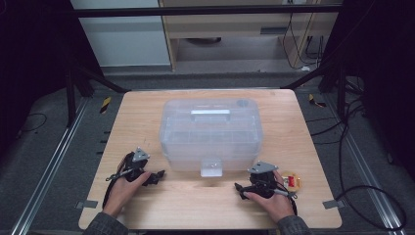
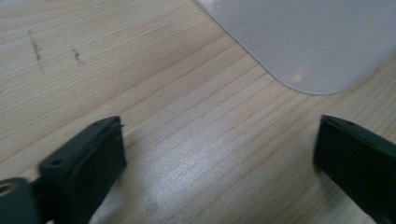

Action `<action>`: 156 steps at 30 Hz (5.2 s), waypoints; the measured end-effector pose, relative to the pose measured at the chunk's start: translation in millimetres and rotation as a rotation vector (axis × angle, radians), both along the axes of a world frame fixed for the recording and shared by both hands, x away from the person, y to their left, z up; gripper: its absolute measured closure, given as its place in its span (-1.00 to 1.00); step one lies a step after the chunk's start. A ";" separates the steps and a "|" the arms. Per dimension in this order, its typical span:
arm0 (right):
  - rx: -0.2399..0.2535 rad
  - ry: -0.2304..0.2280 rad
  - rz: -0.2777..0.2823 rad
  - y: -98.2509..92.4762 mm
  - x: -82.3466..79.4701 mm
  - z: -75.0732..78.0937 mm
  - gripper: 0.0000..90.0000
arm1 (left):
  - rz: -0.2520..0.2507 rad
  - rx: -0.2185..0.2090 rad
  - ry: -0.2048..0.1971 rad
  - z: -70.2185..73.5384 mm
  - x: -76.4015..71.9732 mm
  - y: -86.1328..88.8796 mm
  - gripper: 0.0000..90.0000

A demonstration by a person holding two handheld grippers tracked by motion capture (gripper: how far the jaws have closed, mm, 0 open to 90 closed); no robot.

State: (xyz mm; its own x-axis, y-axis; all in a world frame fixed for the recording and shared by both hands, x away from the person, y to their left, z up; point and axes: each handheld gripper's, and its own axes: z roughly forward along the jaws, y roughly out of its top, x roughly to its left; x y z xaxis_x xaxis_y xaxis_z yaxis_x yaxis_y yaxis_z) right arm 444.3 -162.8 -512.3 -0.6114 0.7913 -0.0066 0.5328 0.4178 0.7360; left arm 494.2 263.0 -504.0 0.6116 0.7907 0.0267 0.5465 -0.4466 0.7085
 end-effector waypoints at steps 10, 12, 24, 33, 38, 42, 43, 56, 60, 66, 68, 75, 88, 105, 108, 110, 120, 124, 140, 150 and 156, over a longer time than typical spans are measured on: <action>-0.088 -0.002 0.036 -3.9 -16.4 34.6 -0.28 | -0.083 -0.037 -0.016 15.7 -20.2 -17.0 -0.93; -0.116 -0.006 0.040 -5.0 -19.4 44.7 -0.27 | -0.108 -0.050 -0.031 20.9 -23.8 -21.7 -0.93; -0.192 -0.038 0.078 -13.5 -21.3 113.9 -0.17 | -0.135 -0.069 -0.047 31.1 -37.1 -22.6 -0.92; -0.211 -0.073 0.111 -16.3 -14.9 171.5 0.06 | -0.122 -0.092 -0.069 32.1 -37.7 -24.0 -0.87; -0.227 -0.092 0.141 -12.5 -6.1 196.1 0.17 | -0.125 -0.104 -0.080 32.6 -37.8 -25.8 -0.82; -0.250 -0.102 0.154 -7.9 3.8 205.7 0.22 | -0.126 -0.103 -0.083 31.7 -36.9 -25.7 -0.75; -0.246 -0.097 0.167 -4.4 9.3 210.9 0.26 | -0.124 -0.105 -0.082 31.6 -36.5 -25.3 -0.73; -0.297 -0.078 0.252 26.2 52.5 230.8 0.27 | -0.125 -0.139 -0.090 33.3 -35.4 -24.4 -0.65; -0.320 -0.082 0.281 39.8 72.9 243.5 0.12 | -0.131 -0.144 -0.092 34.1 -35.8 -26.2 -0.68; -0.356 -0.047 0.351 60.6 98.9 251.4 -0.11 | -0.133 -0.147 -0.092 33.5 -34.6 -26.2 -0.72; -0.370 -0.037 0.367 67.3 105.4 250.3 -0.17 | -0.132 -0.147 -0.089 32.9 -34.1 -25.8 -0.72; -0.381 -0.022 0.408 84.9 122.5 240.8 -0.11 | -0.134 -0.144 -0.087 32.2 -32.8 -26.3 -0.73; -0.473 0.003 0.491 105.5 139.2 224.2 0.20 | -0.132 -0.138 -0.089 31.7 -32.2 -25.6 -0.73; -0.512 -0.011 0.546 109.9 140.7 222.0 0.60 | -0.131 -0.134 -0.080 30.3 -31.5 -25.6 -0.72; -0.515 -0.019 0.551 109.0 140.8 222.8 0.61 | -0.130 -0.135 -0.080 30.6 -31.6 -25.3 -0.72; -0.519 -0.027 0.555 109.0 140.3 222.7 0.62 | -0.129 -0.137 -0.078 30.8 -31.6 -24.8 -0.72; -0.543 -0.044 0.599 109.2 140.3 224.7 0.65 | -0.123 -0.143 -0.076 30.8 -31.3 -23.7 -0.71; -0.531 -0.062 0.603 107.5 142.5 227.2 0.64 | -0.123 -0.146 -0.078 31.0 -31.6 -24.0 -0.71; -0.515 -0.064 0.595 103.3 164.1 247.5 0.62 | -0.106 -0.207 -0.148 47.5 -38.6 -14.4 -0.22; -0.520 -0.069 0.602 104.1 170.2 250.9 0.63 | -0.109 -0.254 -0.215 64.2 -44.5 -6.9 0.35; -0.529 -0.074 0.608 108.3 172.7 252.3 0.63 | -0.113 -0.273 -0.247 73.0 -45.4 -4.0 0.65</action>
State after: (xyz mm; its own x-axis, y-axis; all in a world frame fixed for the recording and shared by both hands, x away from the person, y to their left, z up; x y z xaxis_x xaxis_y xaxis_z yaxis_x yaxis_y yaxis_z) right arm 617.0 -54.5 -259.9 -0.9170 0.2006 -0.3448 0.0573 0.9216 0.3839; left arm 448.8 258.9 -431.0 0.6967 0.7172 -0.0178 0.3025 -0.2712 0.9138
